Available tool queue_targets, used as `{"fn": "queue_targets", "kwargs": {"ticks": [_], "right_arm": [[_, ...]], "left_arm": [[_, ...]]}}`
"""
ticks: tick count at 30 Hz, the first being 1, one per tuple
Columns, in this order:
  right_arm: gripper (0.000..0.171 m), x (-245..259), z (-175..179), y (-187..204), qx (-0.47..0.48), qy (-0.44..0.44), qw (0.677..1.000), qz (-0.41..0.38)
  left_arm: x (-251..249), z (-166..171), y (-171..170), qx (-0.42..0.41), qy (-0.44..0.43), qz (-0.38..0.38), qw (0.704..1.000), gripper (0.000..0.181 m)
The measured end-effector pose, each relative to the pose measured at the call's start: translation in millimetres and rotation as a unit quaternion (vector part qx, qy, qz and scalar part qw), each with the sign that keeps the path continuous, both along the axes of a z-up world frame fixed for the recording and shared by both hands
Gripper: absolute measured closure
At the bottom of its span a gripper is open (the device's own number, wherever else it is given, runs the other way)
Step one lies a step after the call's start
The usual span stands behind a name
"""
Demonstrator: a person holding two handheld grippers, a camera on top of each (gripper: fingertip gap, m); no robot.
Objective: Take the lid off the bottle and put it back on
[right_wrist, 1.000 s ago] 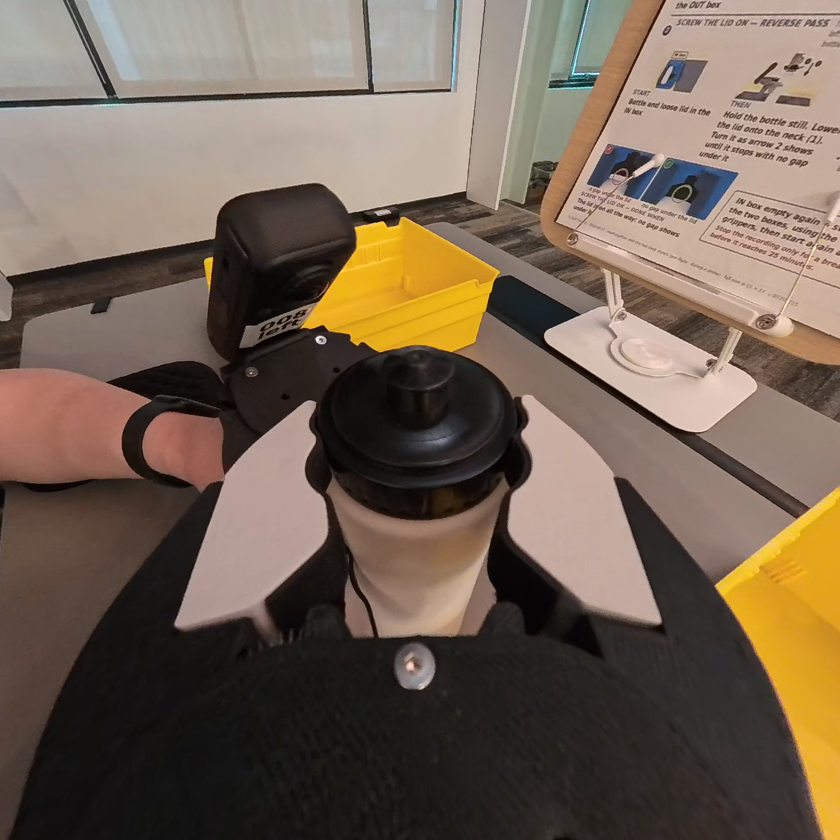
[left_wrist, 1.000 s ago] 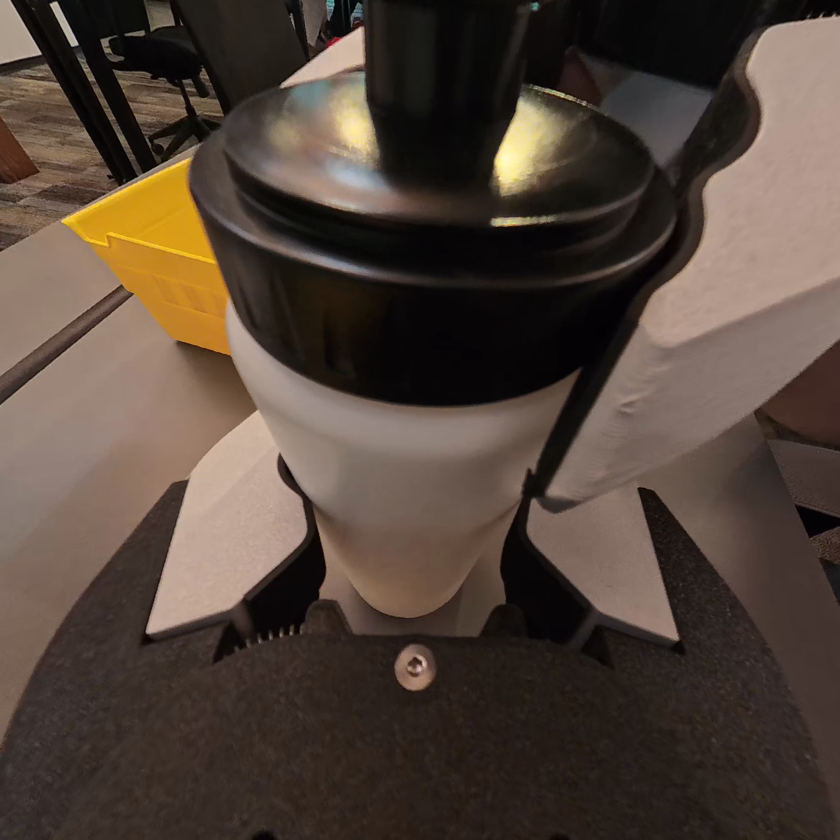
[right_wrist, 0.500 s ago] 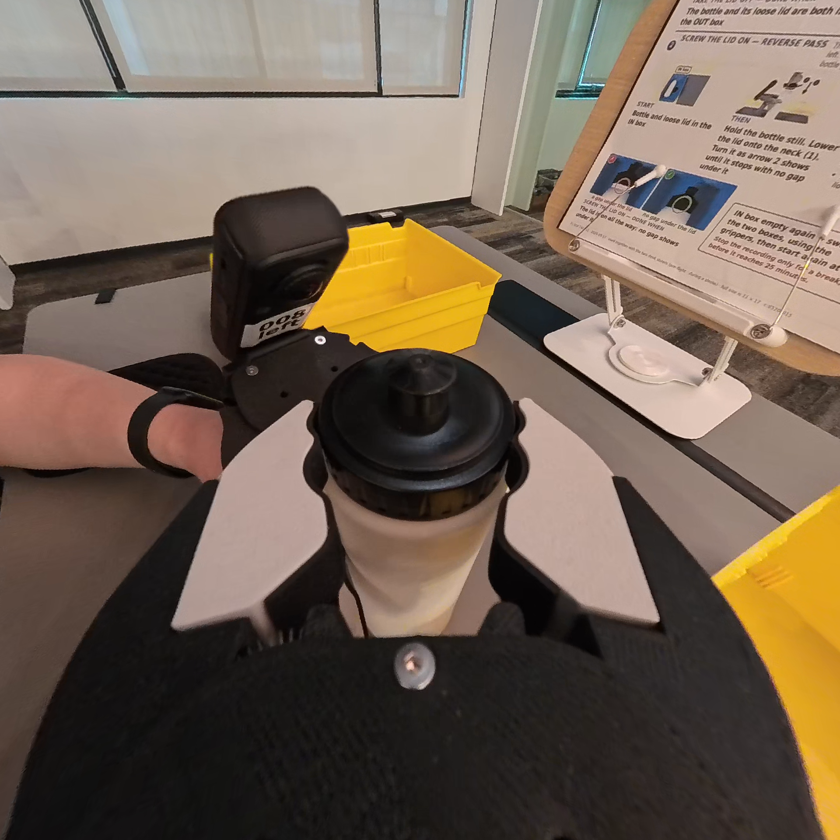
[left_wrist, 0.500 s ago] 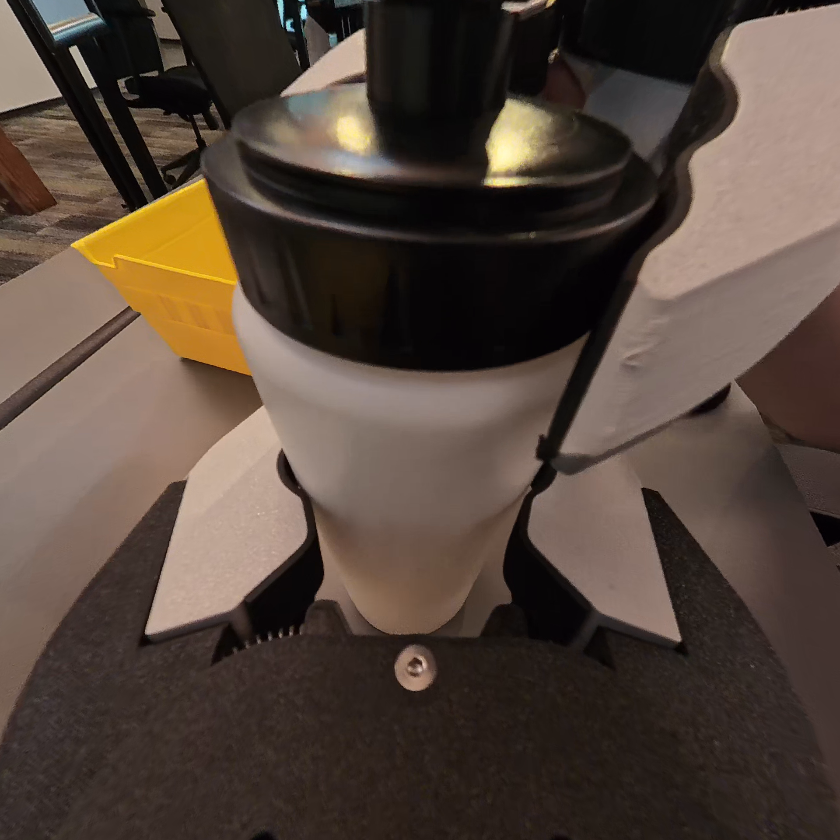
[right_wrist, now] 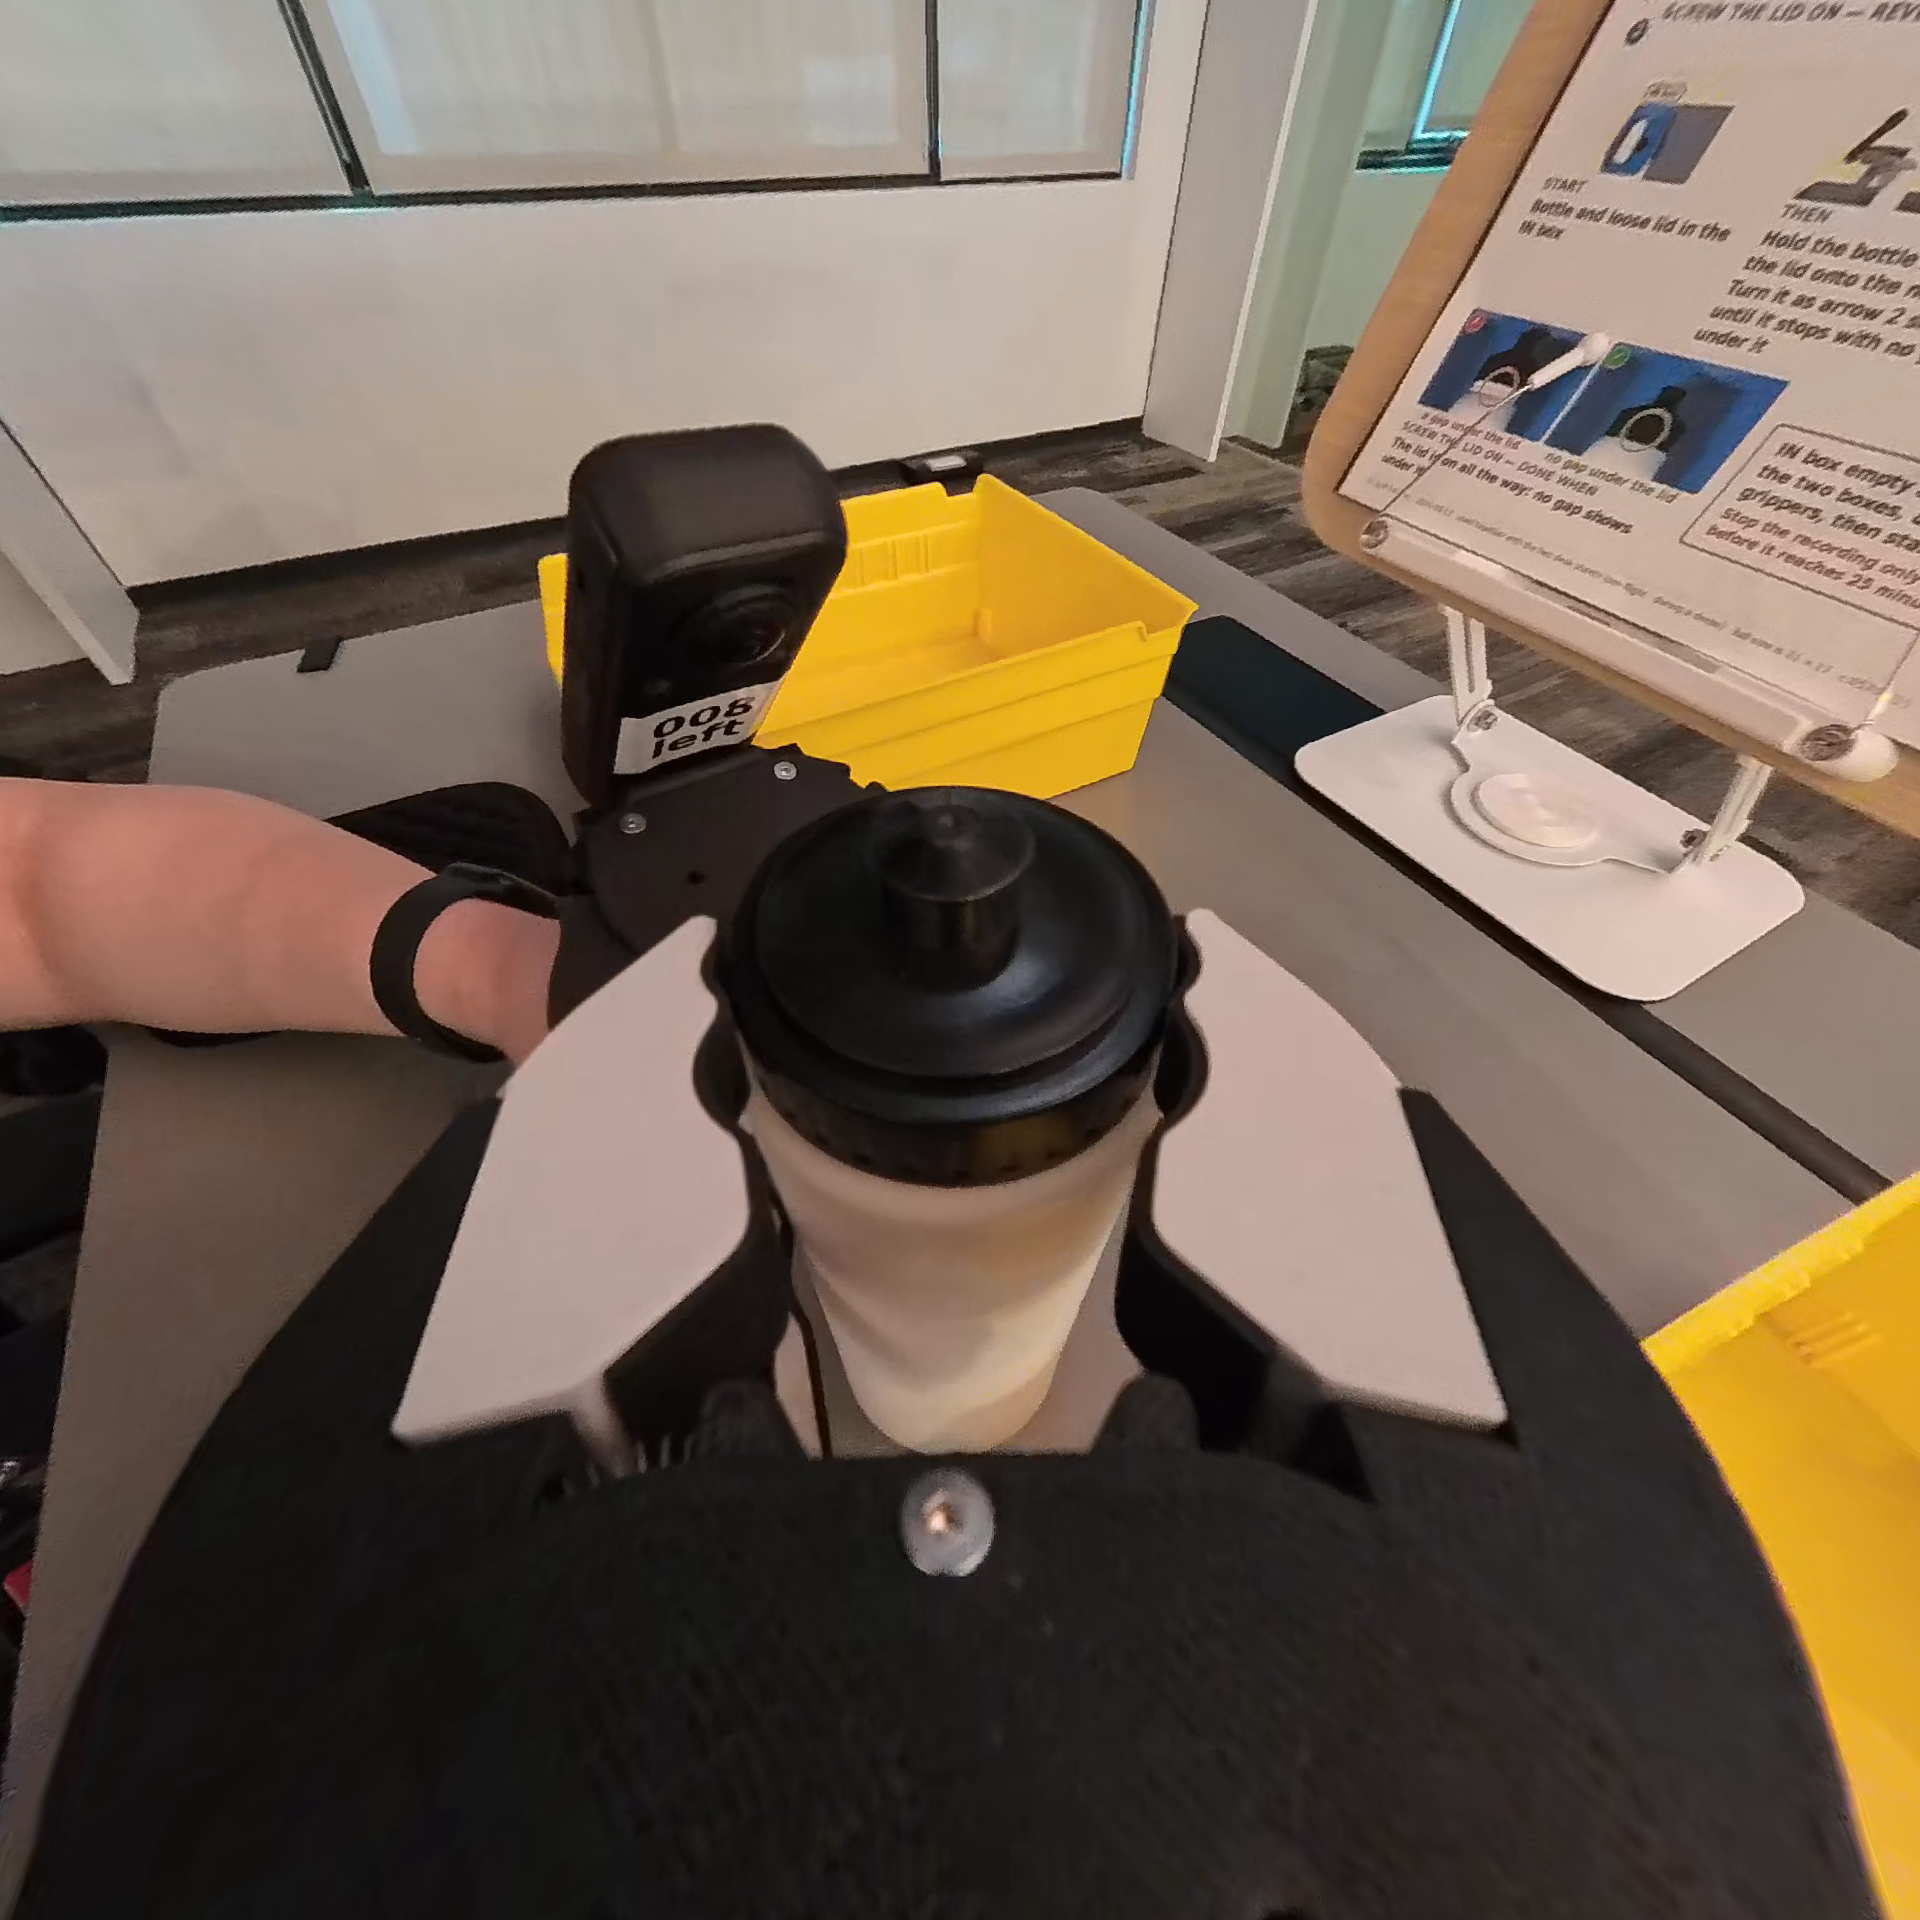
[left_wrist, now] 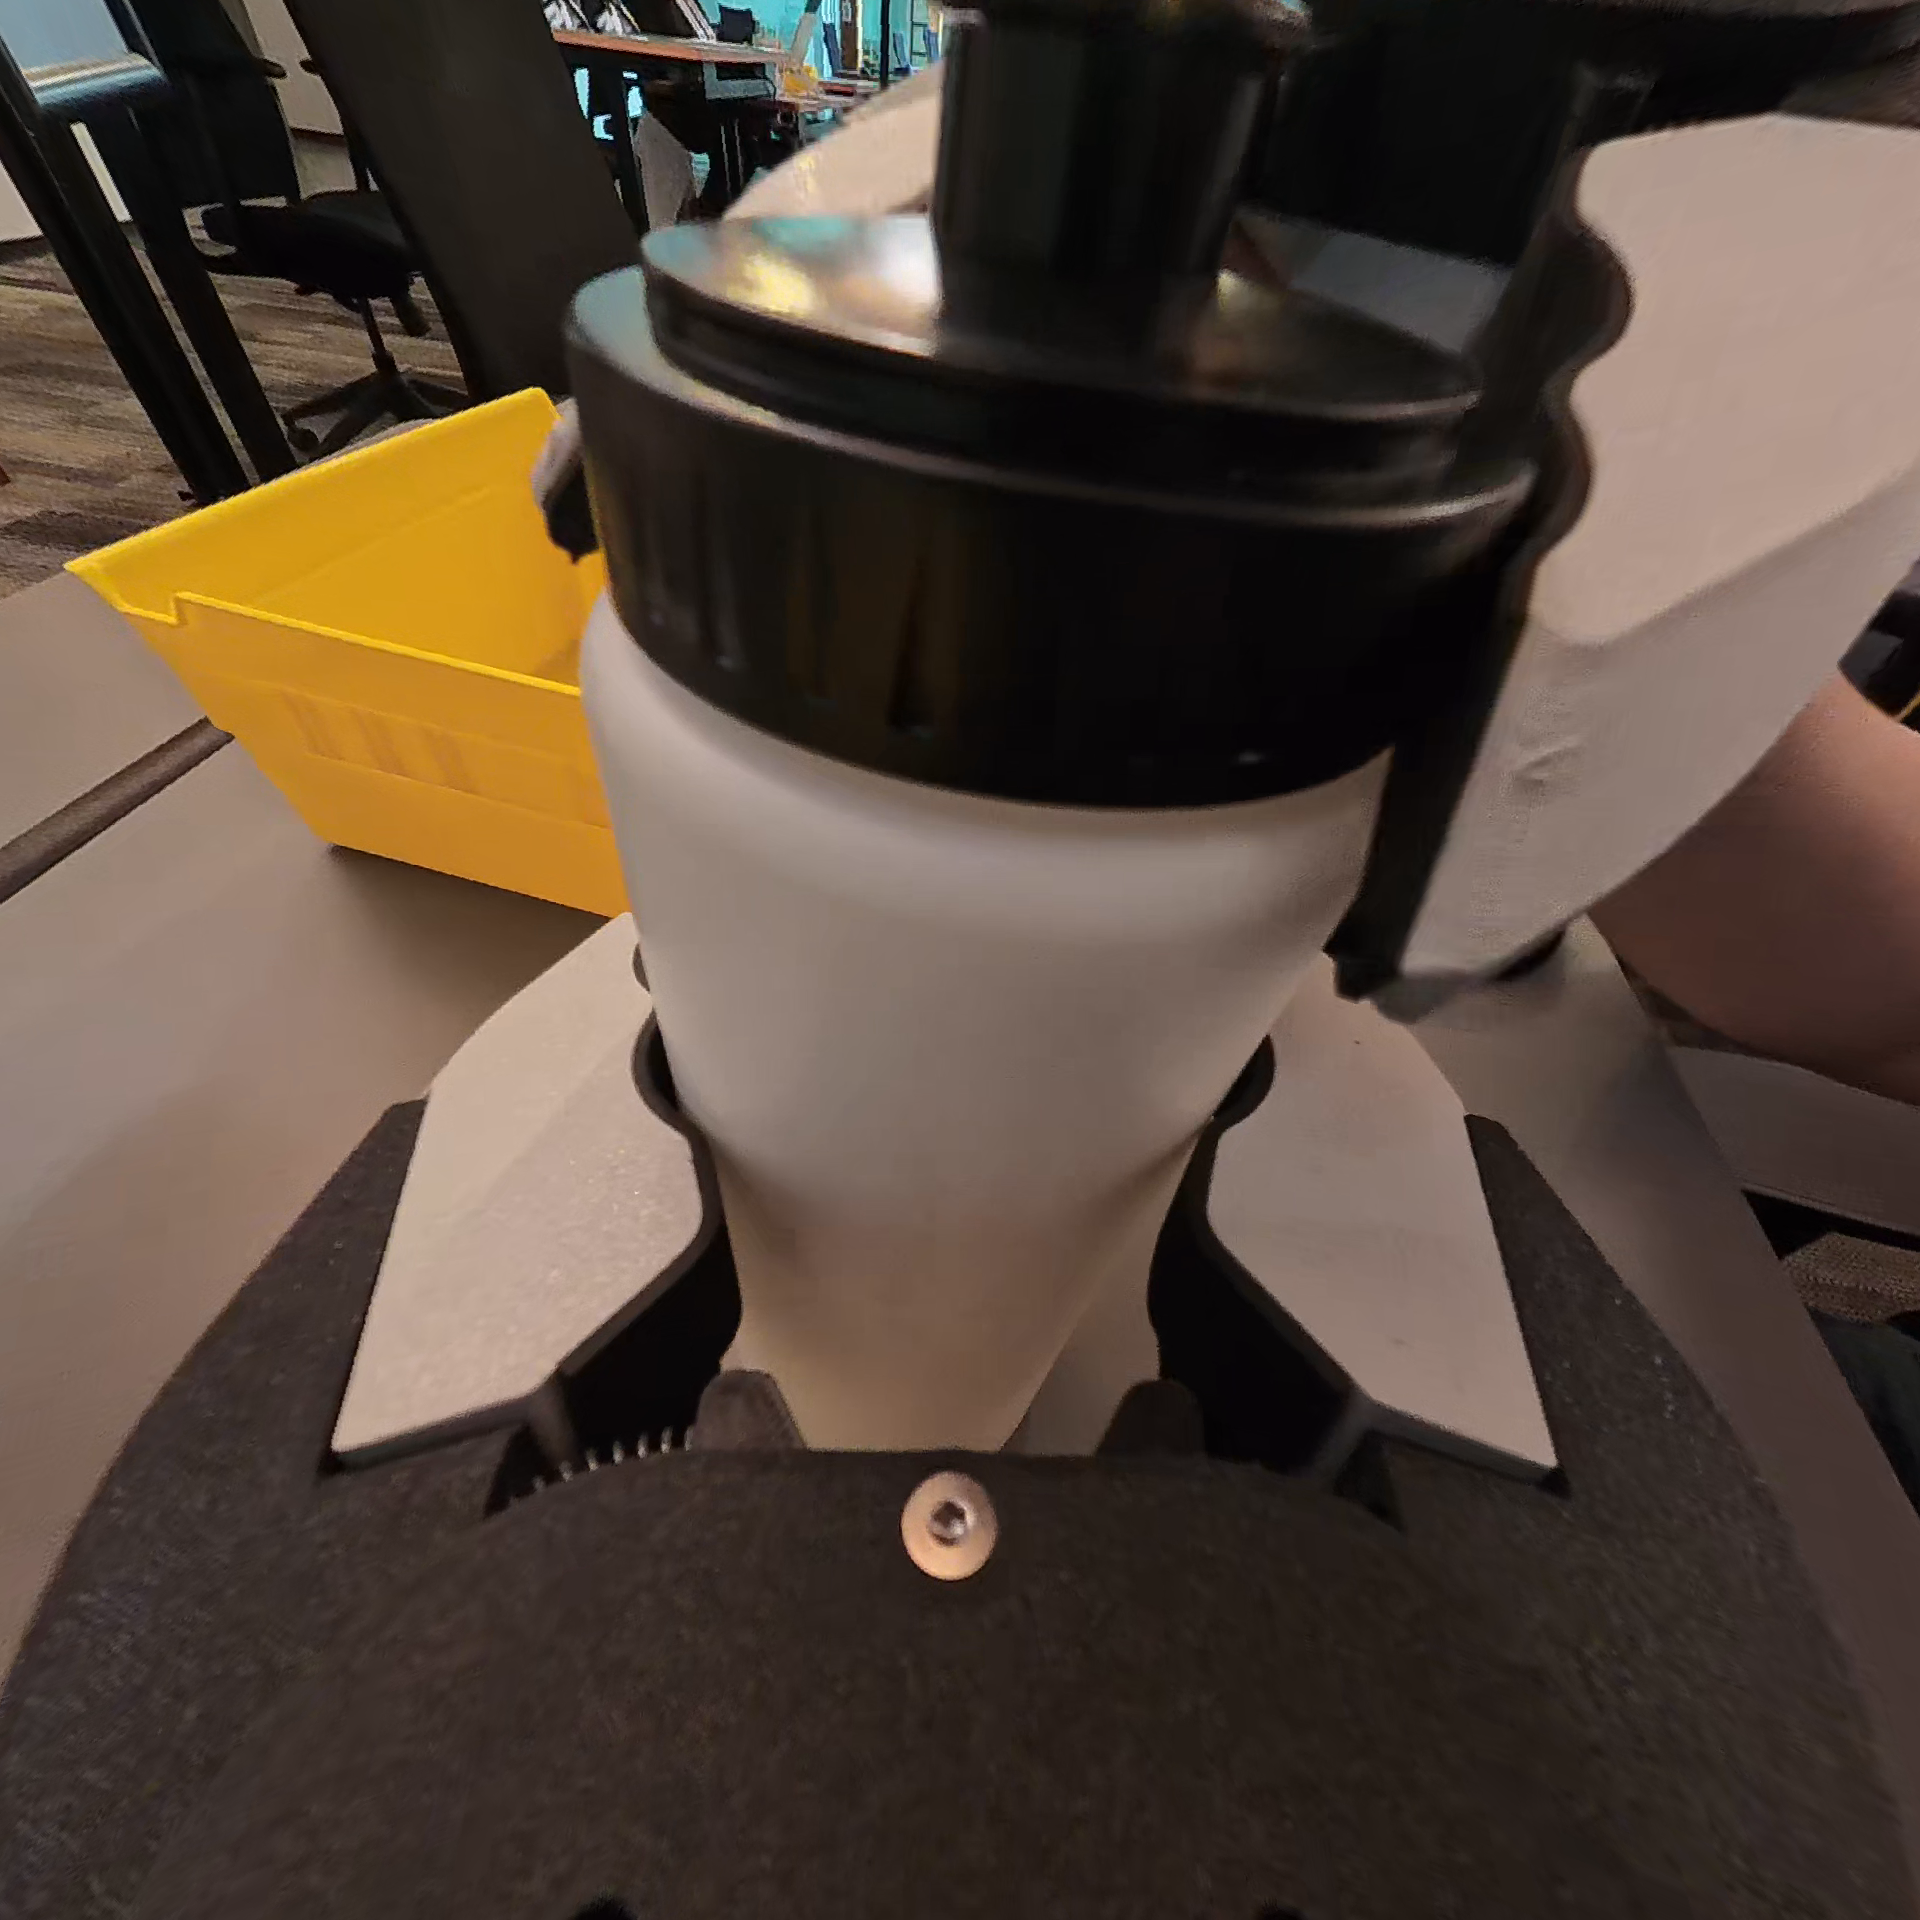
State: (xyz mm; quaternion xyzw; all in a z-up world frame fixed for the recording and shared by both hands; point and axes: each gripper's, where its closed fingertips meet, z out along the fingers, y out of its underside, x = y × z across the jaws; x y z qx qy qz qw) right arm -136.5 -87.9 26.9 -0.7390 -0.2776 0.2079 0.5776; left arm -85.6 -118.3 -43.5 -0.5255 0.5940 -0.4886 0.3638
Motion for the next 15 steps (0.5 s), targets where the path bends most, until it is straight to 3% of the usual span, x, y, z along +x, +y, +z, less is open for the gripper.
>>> {"fn": "queue_targets", "kwargs": {"ticks": [10, 13, 15], "right_arm": [[0.093, -0.3, 0.6, -2.1, 0.001, 0.007, 1.000, 0.005], [0.093, -2.5, 0.7, -1.7, 0.001, 0.017, 1.000, 0.009], [0.093, -3.0, 0.6, -1.8, -0.002, 0.019, 1.000, 0.012]], "left_arm": [[-0.3, -1.5, -2.5, 0.003, 0.002, -0.010, 1.000, 0.079], [1.9, -9.0, -2.1, 0.018, 0.023, -0.002, 1.000, 0.066], [1.8, -9.2, -2.2, 0.026, 0.021, -0.002, 0.999, 0.068]]}}
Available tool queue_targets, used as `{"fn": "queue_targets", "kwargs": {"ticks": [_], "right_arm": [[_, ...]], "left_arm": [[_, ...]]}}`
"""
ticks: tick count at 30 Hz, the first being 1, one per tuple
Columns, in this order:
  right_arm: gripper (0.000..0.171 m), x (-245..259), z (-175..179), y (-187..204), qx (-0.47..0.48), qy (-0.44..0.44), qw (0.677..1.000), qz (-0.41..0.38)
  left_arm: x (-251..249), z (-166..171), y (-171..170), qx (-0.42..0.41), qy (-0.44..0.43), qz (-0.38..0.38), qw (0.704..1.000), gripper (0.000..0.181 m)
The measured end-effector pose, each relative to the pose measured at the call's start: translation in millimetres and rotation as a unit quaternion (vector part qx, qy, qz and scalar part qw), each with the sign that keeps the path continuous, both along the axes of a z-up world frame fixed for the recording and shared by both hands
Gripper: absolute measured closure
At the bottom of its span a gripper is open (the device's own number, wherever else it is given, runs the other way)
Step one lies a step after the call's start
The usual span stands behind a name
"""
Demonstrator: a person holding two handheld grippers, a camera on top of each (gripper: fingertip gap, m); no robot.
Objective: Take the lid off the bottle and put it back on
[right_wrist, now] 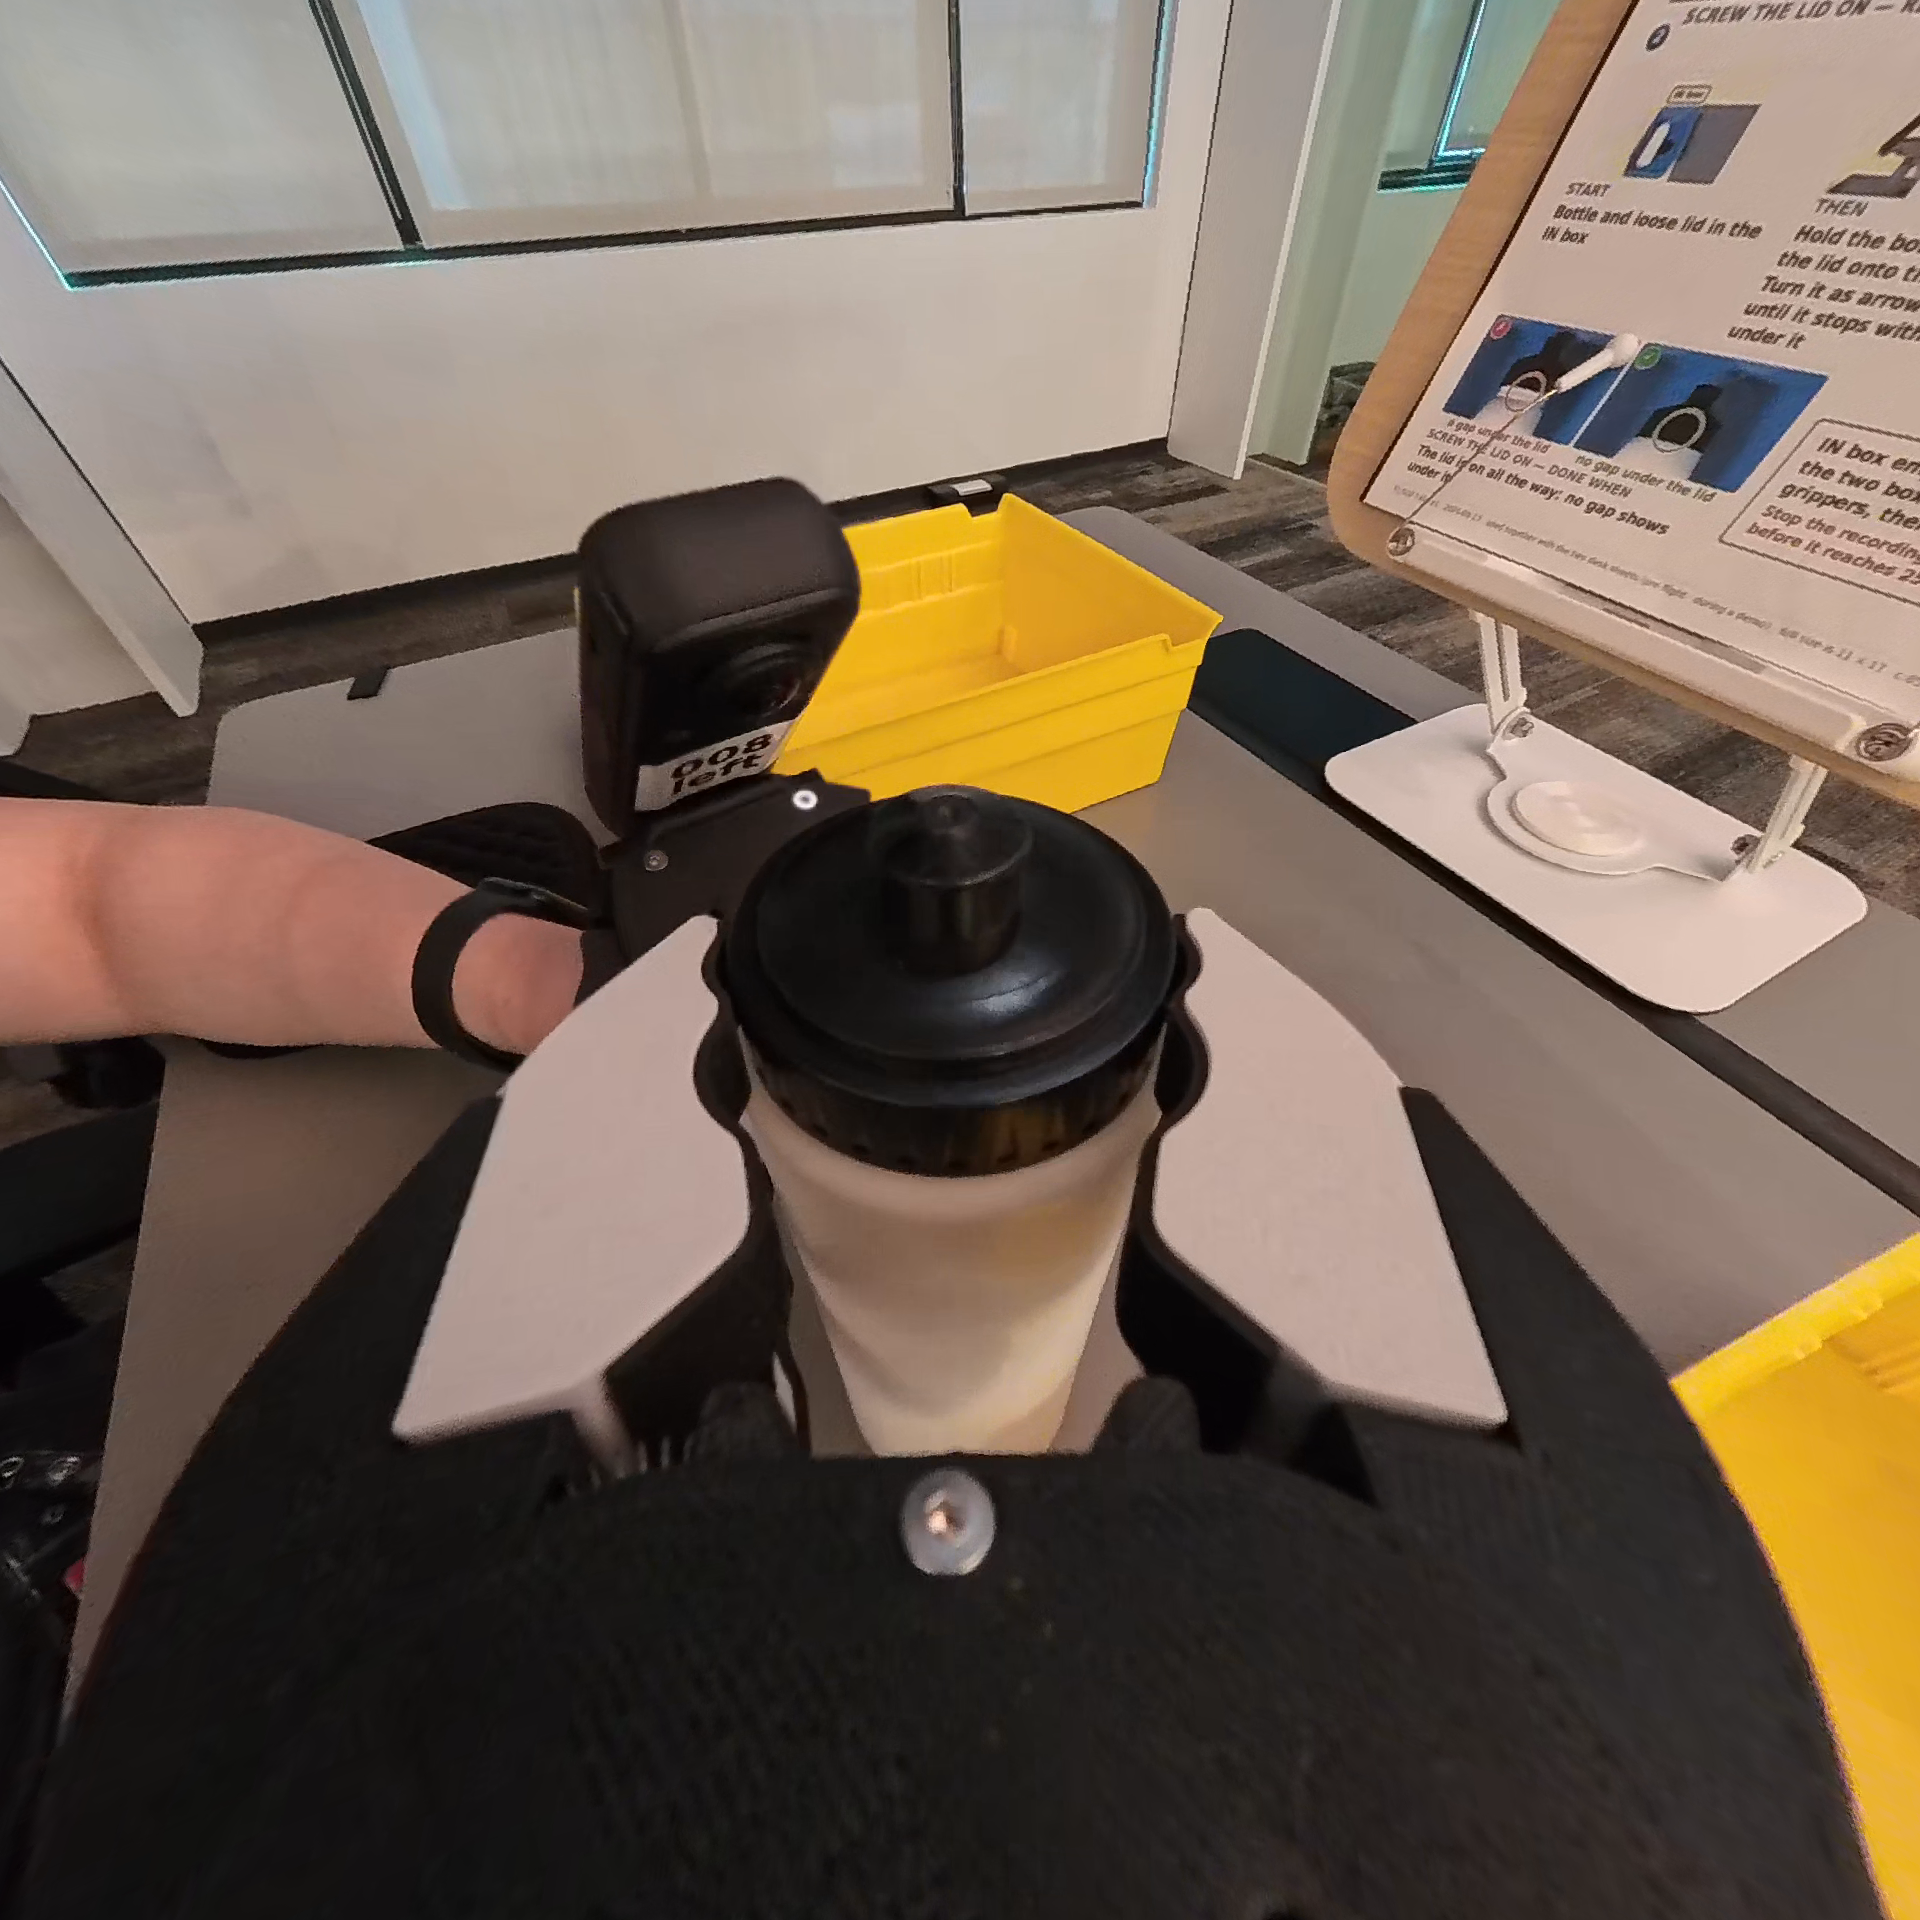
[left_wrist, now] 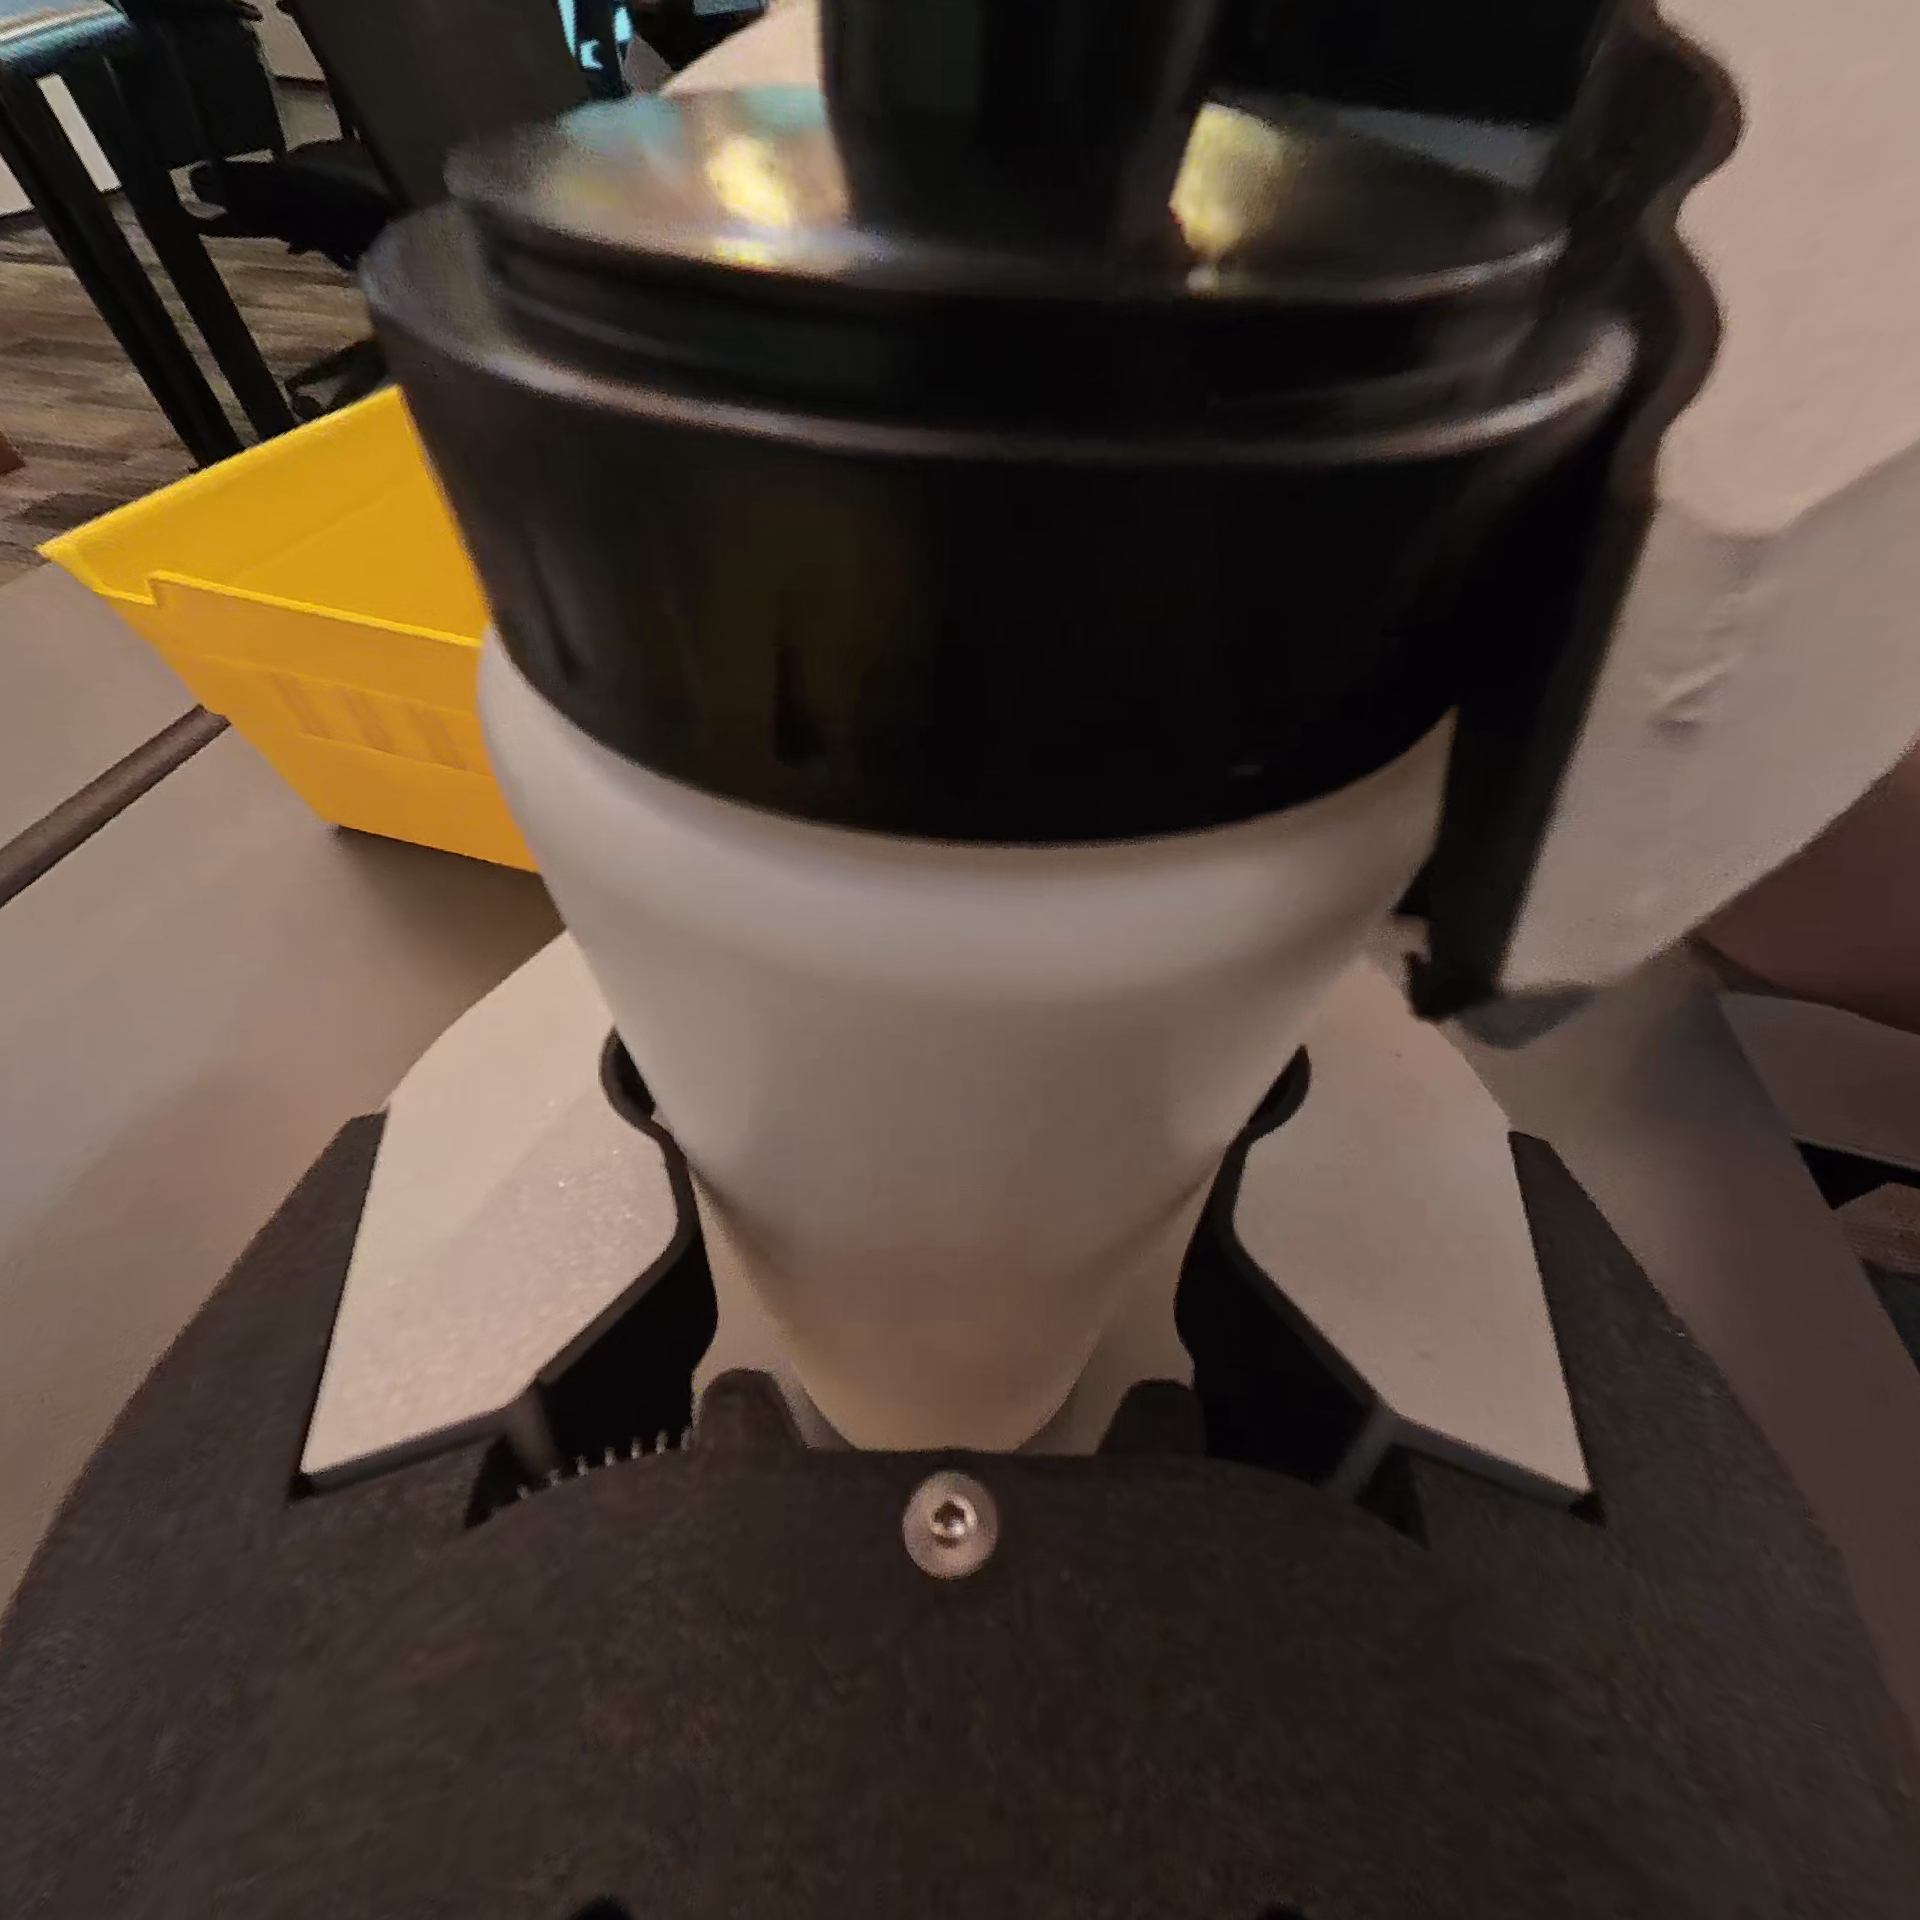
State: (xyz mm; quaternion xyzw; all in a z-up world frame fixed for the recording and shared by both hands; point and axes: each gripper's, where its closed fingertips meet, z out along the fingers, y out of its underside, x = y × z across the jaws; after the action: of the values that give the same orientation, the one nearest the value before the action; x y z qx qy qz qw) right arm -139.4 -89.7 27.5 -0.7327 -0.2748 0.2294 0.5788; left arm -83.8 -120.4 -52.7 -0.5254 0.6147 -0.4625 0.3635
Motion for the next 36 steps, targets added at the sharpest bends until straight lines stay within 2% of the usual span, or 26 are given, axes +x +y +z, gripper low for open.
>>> {"fn": "queue_targets", "kwargs": {"ticks": [5, 23, 31, 33, 36], "right_arm": [[0.093, 3, 5, -3, 0.007, 0.010, 1.000, 0.003], [0.093, 3, 4, -5, 0.012, -0.011, 1.000, -0.023], [0.093, 0, 5, -5, 0.014, 0.030, 0.999, 0.008], [0.093, -1, 7, -5, 0.014, 0.056, 0.998, 0.025], [0.093, 2, 7, -6, 0.013, 0.049, 0.998, 0.031]], "left_arm": [[0, -1, -2, 0.006, 0.002, -0.006, 1.000, 0.078], [1, -2, -3, 0.004, 0.018, 0.008, 1.000, 0.082], [1, 14, -3, 0.003, -0.057, 0.004, 0.998, 0.078], [1, 17, -3, 0.002, -0.056, 0.002, 0.998, 0.078], [2, 15, -3, 0.004, -0.038, 0.007, 0.999, 0.080]]}}
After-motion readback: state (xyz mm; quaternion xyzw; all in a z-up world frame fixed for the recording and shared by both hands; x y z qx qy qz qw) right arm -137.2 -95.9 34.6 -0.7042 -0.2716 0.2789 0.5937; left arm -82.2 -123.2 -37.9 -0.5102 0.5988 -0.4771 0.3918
